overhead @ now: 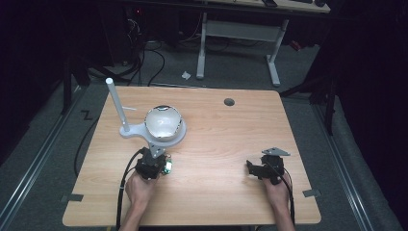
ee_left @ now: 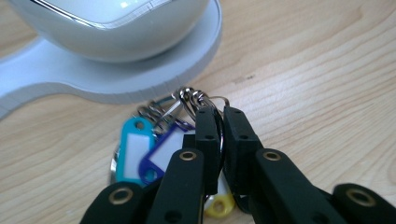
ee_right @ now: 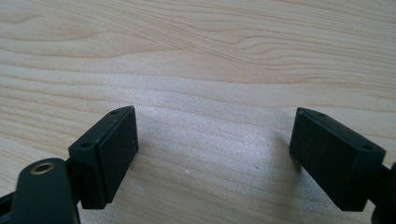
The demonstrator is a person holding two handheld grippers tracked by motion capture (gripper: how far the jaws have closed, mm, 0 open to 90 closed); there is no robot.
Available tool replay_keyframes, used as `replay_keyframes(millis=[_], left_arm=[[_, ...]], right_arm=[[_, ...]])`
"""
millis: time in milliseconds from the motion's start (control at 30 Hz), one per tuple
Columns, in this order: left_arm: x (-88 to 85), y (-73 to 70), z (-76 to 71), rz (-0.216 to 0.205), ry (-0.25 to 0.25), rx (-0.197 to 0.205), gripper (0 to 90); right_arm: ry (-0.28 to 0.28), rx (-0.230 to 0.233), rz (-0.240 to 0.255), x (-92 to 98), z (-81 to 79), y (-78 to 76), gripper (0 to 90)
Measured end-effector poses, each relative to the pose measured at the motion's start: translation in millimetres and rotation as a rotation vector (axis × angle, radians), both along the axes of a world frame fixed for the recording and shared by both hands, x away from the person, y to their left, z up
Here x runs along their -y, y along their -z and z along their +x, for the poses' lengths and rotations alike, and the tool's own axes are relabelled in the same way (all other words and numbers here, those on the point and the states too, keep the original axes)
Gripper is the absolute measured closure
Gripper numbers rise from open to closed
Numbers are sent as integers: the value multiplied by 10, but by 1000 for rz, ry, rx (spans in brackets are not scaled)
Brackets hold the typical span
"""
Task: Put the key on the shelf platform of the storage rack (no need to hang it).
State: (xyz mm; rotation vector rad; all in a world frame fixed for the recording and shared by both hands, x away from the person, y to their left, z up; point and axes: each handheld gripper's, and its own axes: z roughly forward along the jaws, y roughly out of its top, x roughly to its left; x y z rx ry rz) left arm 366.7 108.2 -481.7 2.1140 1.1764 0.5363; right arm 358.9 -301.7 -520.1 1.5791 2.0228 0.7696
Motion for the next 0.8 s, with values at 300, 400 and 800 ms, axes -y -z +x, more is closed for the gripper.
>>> replay_keyframes(millis=[300, 400, 800], left_arm=[[-170, -301, -112, -70, 4, 46, 875], [-185, -366, -146, -77, 15, 58, 875], [-272, -664, -181, -147, 59, 107, 875]], right_arm=[[0, 0, 0, 0, 0, 0, 155], [0, 0, 0, 0, 0, 0, 156], [0, 0, 0, 1, -1, 0, 156]])
